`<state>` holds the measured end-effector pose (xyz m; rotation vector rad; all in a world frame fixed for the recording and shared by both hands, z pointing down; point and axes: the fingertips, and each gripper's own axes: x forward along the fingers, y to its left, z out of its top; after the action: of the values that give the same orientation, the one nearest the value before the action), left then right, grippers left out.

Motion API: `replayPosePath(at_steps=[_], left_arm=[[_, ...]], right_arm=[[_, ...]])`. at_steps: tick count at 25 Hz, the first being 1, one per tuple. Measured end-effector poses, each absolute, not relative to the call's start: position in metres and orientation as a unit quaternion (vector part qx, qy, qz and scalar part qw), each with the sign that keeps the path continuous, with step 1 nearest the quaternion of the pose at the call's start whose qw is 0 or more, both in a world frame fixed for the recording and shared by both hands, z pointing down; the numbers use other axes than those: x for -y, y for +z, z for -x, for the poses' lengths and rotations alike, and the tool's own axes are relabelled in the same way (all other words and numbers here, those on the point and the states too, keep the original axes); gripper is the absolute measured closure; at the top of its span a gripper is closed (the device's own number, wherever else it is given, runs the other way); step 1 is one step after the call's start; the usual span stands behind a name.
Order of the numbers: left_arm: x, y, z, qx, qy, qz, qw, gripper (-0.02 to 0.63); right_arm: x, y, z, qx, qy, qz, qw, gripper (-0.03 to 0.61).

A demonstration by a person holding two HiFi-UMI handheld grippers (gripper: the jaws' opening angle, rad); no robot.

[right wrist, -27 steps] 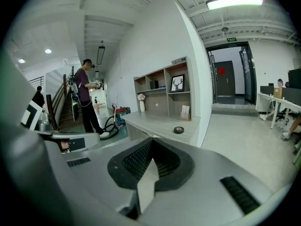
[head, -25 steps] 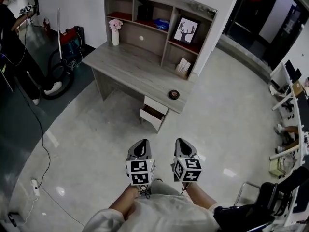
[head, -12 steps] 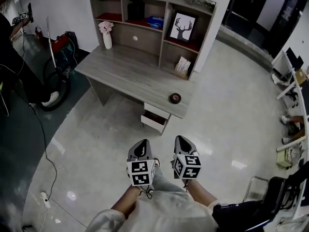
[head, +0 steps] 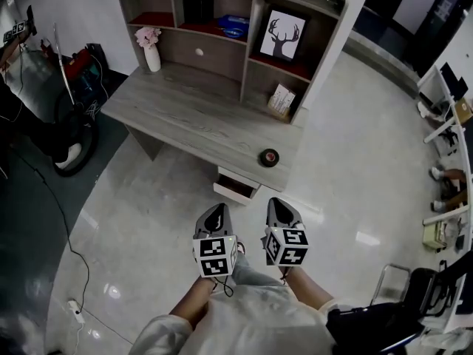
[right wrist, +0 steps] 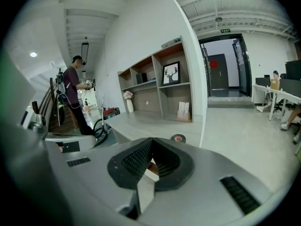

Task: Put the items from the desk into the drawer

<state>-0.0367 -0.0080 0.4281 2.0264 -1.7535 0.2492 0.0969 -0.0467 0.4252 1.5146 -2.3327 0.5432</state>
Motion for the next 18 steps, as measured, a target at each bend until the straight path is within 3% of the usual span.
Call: replayPosePath(at_steps=[18], left_arm=[[0.093, 0.428, 0.025, 0.599, 0.095, -0.763, 0.223, 0.617]], right_arm=[[0.113, 0.436, -0.109, 0.790, 0.205, -0.554, 0.163, 0.580]])
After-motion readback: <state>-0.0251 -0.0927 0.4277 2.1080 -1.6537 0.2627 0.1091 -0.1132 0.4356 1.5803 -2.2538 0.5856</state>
